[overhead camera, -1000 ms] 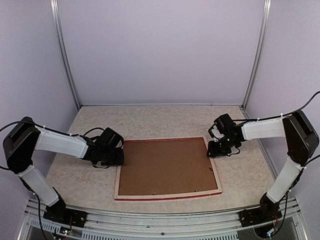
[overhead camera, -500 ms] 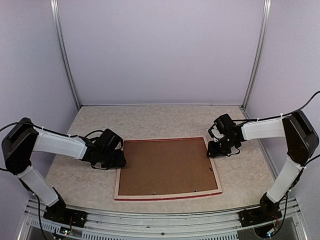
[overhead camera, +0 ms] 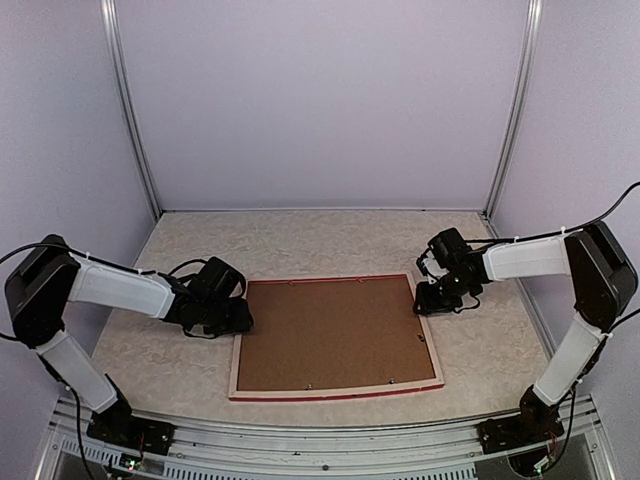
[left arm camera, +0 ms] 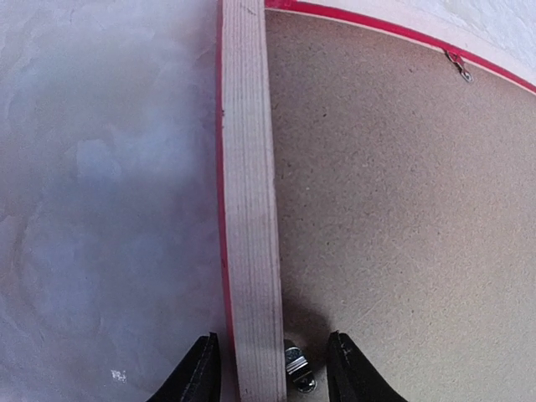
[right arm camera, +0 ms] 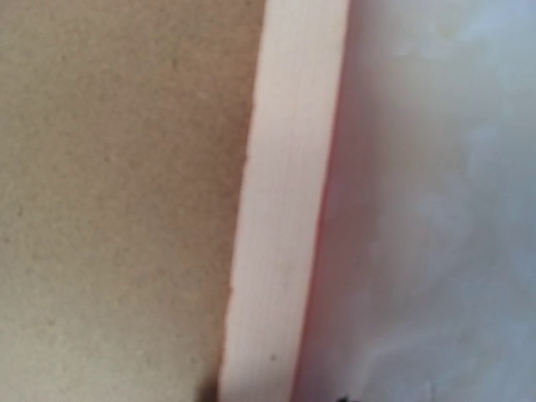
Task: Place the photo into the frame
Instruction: Press the fastener onto the backboard.
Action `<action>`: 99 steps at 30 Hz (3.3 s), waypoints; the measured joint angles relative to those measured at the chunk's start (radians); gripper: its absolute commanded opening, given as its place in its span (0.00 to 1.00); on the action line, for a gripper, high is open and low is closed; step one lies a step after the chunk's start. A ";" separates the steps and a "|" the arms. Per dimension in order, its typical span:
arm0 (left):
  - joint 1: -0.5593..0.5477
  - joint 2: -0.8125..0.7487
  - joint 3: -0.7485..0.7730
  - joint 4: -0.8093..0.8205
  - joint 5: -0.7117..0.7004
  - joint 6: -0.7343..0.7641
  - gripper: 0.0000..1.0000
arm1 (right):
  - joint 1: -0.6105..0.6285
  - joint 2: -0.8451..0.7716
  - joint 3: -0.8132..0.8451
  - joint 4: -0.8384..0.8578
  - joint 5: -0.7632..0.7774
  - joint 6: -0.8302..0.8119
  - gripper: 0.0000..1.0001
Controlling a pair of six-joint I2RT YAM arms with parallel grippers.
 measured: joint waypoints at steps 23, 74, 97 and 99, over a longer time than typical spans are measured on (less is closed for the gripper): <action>0.029 -0.042 -0.052 0.043 0.013 -0.018 0.48 | 0.000 0.000 0.000 0.000 -0.001 0.000 0.35; -0.003 -0.111 -0.036 -0.074 -0.026 -0.009 0.41 | 0.009 0.000 -0.008 0.023 -0.031 0.000 0.34; -0.003 -0.048 -0.015 -0.073 0.000 -0.002 0.24 | 0.009 0.000 -0.008 0.023 -0.031 0.000 0.34; -0.003 -0.048 -0.016 -0.073 -0.002 -0.005 0.20 | 0.009 0.000 -0.008 0.023 -0.031 0.000 0.34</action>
